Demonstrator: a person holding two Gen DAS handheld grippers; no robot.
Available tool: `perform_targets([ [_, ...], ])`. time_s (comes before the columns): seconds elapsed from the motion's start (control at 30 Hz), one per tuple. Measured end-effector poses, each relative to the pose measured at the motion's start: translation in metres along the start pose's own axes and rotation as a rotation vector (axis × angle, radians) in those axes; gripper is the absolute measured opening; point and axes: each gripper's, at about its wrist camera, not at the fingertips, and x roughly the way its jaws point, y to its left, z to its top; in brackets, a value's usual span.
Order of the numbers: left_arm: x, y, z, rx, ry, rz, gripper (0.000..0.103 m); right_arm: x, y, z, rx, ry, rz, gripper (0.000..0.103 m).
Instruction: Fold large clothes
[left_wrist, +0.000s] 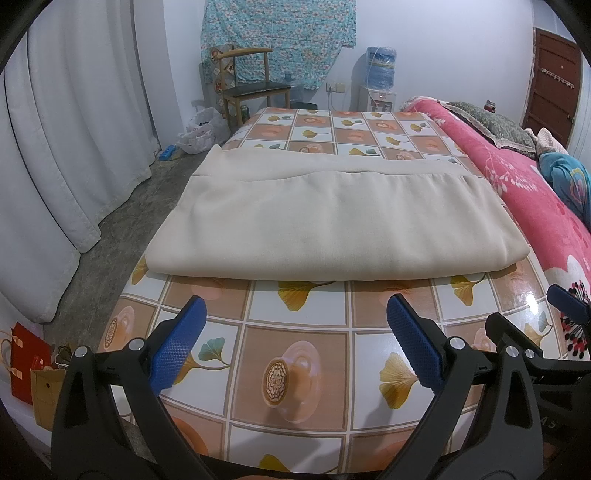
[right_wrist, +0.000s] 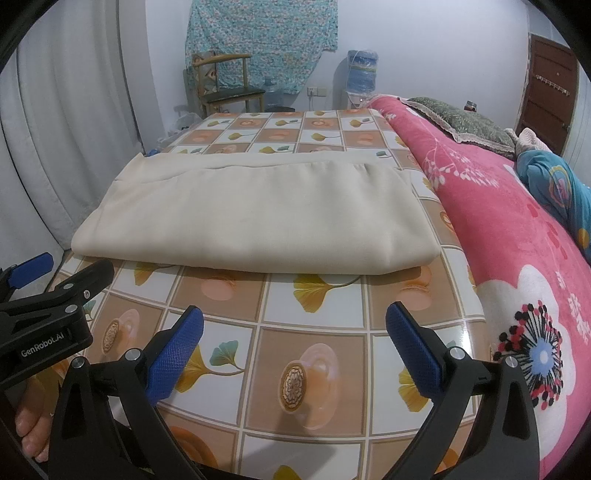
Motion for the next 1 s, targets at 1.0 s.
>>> perform_targets([
  [1.0, -0.0003, -0.0006, 0.0002, -0.002, 0.002, -0.002, 0.095, -0.0005, 0.0058, -0.0038, -0.011, 0.002, 0.007, 0.096],
])
